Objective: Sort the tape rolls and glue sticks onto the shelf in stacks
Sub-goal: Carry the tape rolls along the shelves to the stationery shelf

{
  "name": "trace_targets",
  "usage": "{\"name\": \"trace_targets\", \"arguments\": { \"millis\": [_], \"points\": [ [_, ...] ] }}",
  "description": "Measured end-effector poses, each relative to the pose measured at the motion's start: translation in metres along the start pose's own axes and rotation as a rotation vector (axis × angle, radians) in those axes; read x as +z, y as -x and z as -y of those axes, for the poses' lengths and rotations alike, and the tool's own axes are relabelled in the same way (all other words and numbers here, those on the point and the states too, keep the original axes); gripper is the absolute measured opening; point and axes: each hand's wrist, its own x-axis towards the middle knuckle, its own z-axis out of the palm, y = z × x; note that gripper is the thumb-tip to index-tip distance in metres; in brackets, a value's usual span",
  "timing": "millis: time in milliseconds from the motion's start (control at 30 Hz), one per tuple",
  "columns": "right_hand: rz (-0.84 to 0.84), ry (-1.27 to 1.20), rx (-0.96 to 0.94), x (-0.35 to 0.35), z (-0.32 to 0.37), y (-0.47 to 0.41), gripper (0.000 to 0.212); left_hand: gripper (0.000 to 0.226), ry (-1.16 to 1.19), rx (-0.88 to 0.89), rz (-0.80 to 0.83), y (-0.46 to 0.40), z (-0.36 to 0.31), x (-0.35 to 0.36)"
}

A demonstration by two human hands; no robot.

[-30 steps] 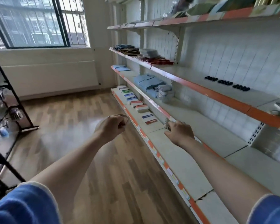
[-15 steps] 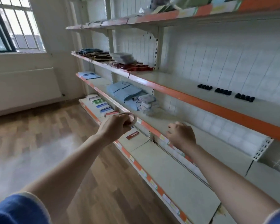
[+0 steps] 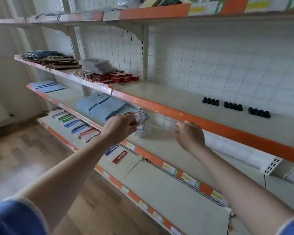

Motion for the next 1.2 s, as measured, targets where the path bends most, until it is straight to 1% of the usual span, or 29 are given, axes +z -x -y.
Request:
{"name": "trace_targets", "arguments": {
  "millis": [100,233,400,600,767,933,1200],
  "points": [
    [-0.015,0.011,0.034,0.012,-0.004,-0.034,0.024,0.022,0.014,0.015,0.016,-0.034,0.014,0.013],
    [-0.045,0.027,0.071,0.028,-0.01,-0.091,0.027,0.023,0.048,0.057,0.018,-0.084,0.031,0.028],
    [-0.049,0.031,0.095,0.051,-0.014,-0.179,0.028,0.015,0.041,0.101,0.039,-0.162,0.061,0.047],
    [-0.02,0.03,0.094,0.073,-0.015,-0.265,0.032,0.016,0.007,0.106,-0.009,-0.247,0.095,0.066],
    [0.034,0.039,0.112,0.093,-0.014,-0.31,0.035,0.015,-0.004,0.146,0.011,-0.298,0.122,0.086],
    [0.102,0.104,0.15,0.116,-0.014,-0.34,0.037,0.016,0.015,0.194,0.076,-0.345,0.145,0.112],
    [0.124,0.14,0.35,0.142,-0.01,-0.376,0.038,0.013,0.096,0.328,0.138,-0.423,0.171,0.157]
  ]
}}
